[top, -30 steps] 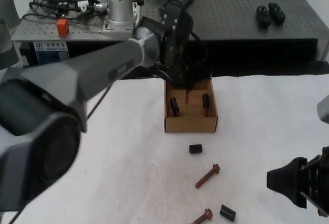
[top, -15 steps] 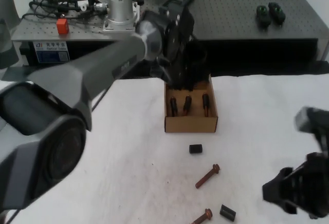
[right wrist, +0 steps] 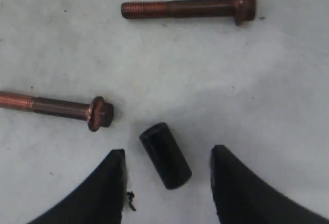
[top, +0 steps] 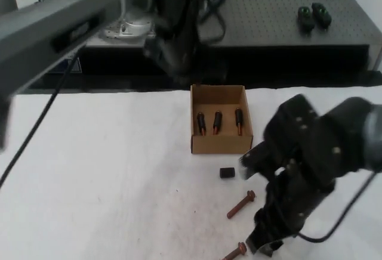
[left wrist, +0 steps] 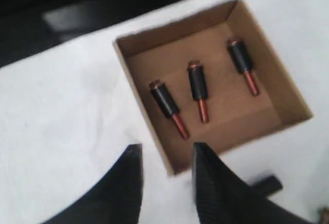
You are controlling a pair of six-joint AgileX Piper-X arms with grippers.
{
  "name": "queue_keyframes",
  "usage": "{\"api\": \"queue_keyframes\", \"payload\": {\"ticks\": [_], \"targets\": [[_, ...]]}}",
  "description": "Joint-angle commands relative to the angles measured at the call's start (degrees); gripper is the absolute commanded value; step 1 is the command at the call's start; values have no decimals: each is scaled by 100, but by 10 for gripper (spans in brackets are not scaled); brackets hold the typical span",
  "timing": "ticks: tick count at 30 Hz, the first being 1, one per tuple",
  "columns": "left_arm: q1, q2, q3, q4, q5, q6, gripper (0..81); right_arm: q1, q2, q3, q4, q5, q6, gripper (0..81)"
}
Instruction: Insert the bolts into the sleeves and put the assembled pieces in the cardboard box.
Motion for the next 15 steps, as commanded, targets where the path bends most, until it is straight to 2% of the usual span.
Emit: {"api": "queue_keyframes", "payload": {"ticks": [1, 8, 11, 15], "targets": [[16, -687, 832, -463, 62, 110, 242, 307, 832, -375, 43, 301, -338, 367], [16, -1623, 2137, -683, 646, 509, 243, 375, 1275, -399, 17, 612, -338, 354], [16, -1728, 2394, -659, 844, 726, 243, 375, 1313, -399, 22, 756, -338, 255], [-32, -1729, 2653, -535, 1452, 1009, 243, 375, 1313, -399, 2, 758, -338, 17]]}}
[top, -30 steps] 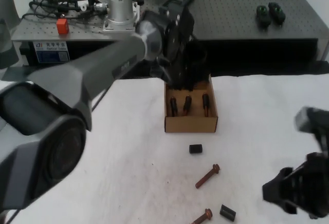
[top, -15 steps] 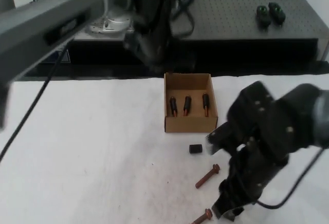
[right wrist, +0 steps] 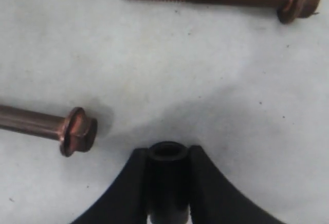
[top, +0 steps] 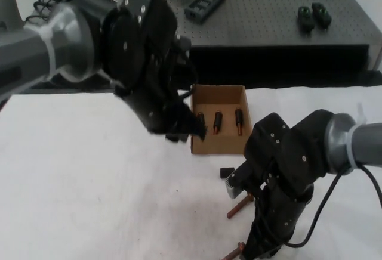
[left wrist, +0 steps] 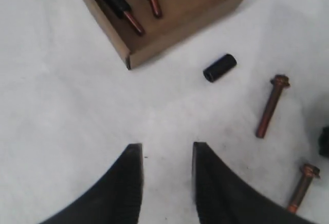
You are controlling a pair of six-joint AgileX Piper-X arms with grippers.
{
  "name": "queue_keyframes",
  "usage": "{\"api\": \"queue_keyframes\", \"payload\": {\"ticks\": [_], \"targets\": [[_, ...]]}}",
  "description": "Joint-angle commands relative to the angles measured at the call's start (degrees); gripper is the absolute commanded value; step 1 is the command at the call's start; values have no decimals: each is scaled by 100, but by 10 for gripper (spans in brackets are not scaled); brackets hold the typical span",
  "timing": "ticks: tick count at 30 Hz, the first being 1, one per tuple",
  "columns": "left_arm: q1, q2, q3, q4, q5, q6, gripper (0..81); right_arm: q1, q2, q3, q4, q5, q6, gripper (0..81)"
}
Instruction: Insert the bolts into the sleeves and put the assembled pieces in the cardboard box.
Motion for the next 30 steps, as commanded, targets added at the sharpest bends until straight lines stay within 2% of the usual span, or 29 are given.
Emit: {"api": "queue_keyframes", "payload": {"ticks": [1, 7, 13, 21, 22, 30], "targets": [[-71, -56, 180, 39, 466, 305, 243, 0, 74, 5, 25, 203, -65, 39], [-624, 138, 402, 2, 886, 847, 247, -281, -524, 146, -13, 260, 168, 37], [-1256, 688, 329, -275, 760, 1083, 361, -860, -2164, 612, 326, -126, 669, 37], [-1635, 1394, 6, -271, 743, 1294, 360, -1422, -4479, 1235, 1032, -124, 753, 37], [-1689, 1469, -38, -271, 580, 1295, 360, -1463, -4711, 1271, 1096, -124, 753, 37], [-1937, 1889, -218, -271, 233, 1469, 344, -1549, -5703, 1286, 1542, -124, 1010, 37]]}}
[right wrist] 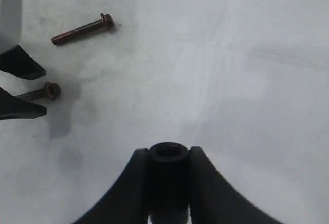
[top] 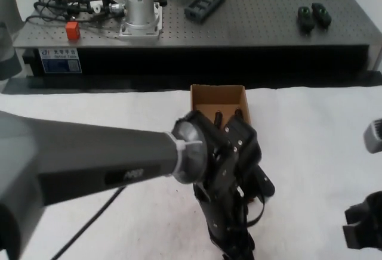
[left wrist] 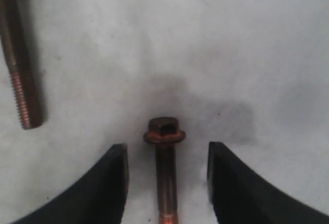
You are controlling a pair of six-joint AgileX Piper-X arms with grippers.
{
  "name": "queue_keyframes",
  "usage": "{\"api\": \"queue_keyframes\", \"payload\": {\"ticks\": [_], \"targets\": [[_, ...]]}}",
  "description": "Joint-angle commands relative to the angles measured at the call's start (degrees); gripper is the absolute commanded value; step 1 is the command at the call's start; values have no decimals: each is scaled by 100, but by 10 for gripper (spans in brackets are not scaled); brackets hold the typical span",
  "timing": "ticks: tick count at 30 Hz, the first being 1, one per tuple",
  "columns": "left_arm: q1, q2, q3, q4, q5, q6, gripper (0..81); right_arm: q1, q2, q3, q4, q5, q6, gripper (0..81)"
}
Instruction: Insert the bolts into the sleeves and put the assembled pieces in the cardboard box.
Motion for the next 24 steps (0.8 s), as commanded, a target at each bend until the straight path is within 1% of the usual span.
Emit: {"api": "queue_keyframes", "payload": {"ticks": [1, 3, 5, 9, 11, 13, 15, 17, 19, 21, 23, 24], "targets": [[-117, 136, -100, -25, -325, 119, 327, -23, -186, 10, 139, -57, 82, 37], [-146, 200, -100, -3, -421, 227, 278, -23, -256, 10, 218, -57, 82, 37], [-164, 237, -100, 15, -435, 234, 207, -23, -298, 10, 301, -57, 82, 37], [-178, 236, -222, 253, -435, 253, 6, -23, -297, 10, 395, -57, 82, 37], [-178, 236, -425, 537, -501, 188, 4, -23, -297, 10, 395, -57, 82, 37], [-178, 136, -654, 757, -927, 48, 6, -23, -297, 10, 394, -256, 82, 37], [-142, -119, -742, 725, -1212, -219, 6, -23, -324, 10, 382, -672, 82, 37], [-17, -546, -680, 485, -1207, -674, 6, -3, -468, 78, 183, -1046, 115, 37], [197, -1173, -394, -70, -1207, -1214, 6, -6, -723, 196, -202, -1587, 421, 37], [398, -1914, 119, -812, -1076, -1752, 6, -6, -996, 411, -640, -2186, 857, 37], [607, -2666, 711, -1668, -637, -2317, 6, -6, -1234, 711, -1222, -2841, 1340, 37], [688, -2927, 943, -2084, -277, -2609, 6, -6, -1302, 849, -1575, -3159, 1594, 37]]}}
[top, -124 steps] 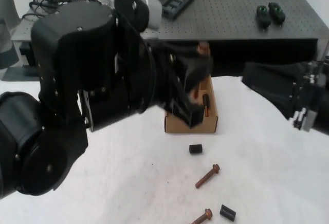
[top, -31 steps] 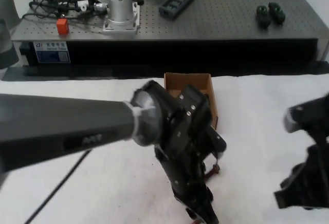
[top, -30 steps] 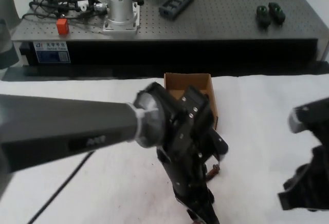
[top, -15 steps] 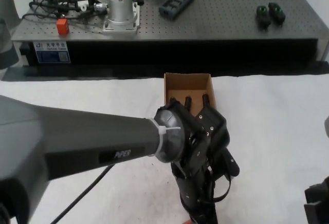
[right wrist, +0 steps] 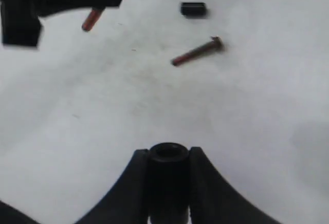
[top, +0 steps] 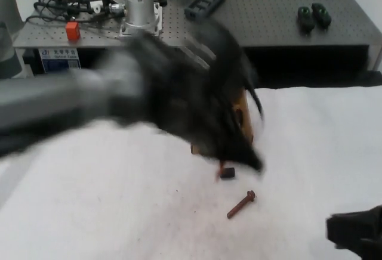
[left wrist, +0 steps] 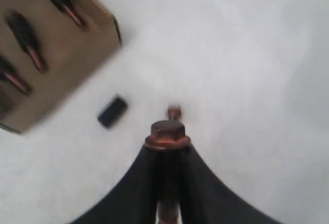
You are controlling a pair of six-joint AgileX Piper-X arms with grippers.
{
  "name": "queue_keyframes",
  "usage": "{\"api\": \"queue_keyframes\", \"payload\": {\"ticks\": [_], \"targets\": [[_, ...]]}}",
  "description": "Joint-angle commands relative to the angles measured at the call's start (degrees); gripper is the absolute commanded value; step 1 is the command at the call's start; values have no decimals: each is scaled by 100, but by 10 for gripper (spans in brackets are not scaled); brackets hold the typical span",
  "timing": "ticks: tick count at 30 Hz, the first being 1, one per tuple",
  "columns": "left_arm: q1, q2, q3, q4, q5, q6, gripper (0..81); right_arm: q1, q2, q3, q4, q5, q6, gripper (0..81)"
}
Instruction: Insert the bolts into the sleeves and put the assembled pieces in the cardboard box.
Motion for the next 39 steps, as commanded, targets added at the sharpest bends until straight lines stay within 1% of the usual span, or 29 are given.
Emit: {"api": "queue_keyframes", "payload": {"ticks": [1, 2, 3, 6, 9, 11, 13, 16, 21, 24, 31, 39], "targets": [[229, -940, 681, -1211, 815, -987, 6, -6, -53, 96, -405, -407, 261, 37], [287, -1219, 936, -1616, 1128, -1272, 6, 35, -52, 222, -816, -674, 493, 37], [316, -1415, 1125, -1922, 1305, -1468, 6, 101, -51, 390, -1255, -811, 710, 37], [323, -1912, 1657, -2834, 1590, -2011, 6, 407, 129, 624, -2504, -879, 1197, 37], [323, -2047, 1908, -3465, 1857, -2507, 6, 835, 529, 626, -3472, -879, 1458, 37], [323, -2023, 1940, -3566, 2006, -2673, 6, 1093, 882, 573, -3906, -904, 1503, 37], [323, -2004, 1938, -3562, 2006, -2673, 6, 1337, 1183, 497, -4279, -903, 1507, 37], [323, -2007, 1938, -3562, 2017, -2673, 6, 1526, 1582, 318, -4484, -884, 1507, 37], [323, -2007, 1938, -3523, 2021, -2659, 6, 1592, 1808, 141, -4840, -862, 1461, 37], [323, -2007, 1938, -3523, 2021, -2659, 6, 1592, 1809, 129, -5109, -730, 1461, 37], [323, -2007, 1938, -3523, 2407, -2659, 6, 1592, 1921, 115, -5184, -619, 1461, 37], [323, -2007, 1938, -3523, 2417, -2649, 6, 1592, 1953, 115, -5480, -280, 1486, 37]]}}
